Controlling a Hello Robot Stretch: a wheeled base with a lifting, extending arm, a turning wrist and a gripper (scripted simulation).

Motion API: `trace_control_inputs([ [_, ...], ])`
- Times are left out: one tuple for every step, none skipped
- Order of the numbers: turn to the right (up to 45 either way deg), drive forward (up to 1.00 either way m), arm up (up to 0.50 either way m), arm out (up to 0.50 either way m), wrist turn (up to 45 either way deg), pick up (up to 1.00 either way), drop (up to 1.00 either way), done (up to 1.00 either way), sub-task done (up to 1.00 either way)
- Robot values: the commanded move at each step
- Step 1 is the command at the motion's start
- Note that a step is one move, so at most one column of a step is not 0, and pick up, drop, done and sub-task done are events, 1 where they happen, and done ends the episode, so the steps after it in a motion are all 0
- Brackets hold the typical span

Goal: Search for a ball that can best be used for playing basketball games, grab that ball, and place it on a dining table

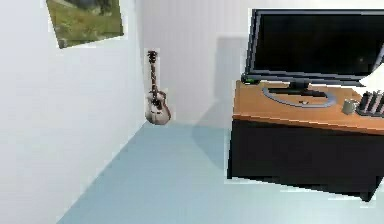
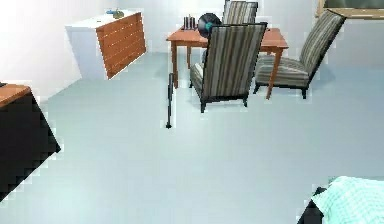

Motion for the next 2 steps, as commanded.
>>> trace_control_inputs([
  [45.0,0.0,0.0,0.0,0.0,0.0,0.0,0.0,0.0],
  [45.0,0.0,0.0,0.0,0.0,0.0,0.0,0.0,0.0],
])
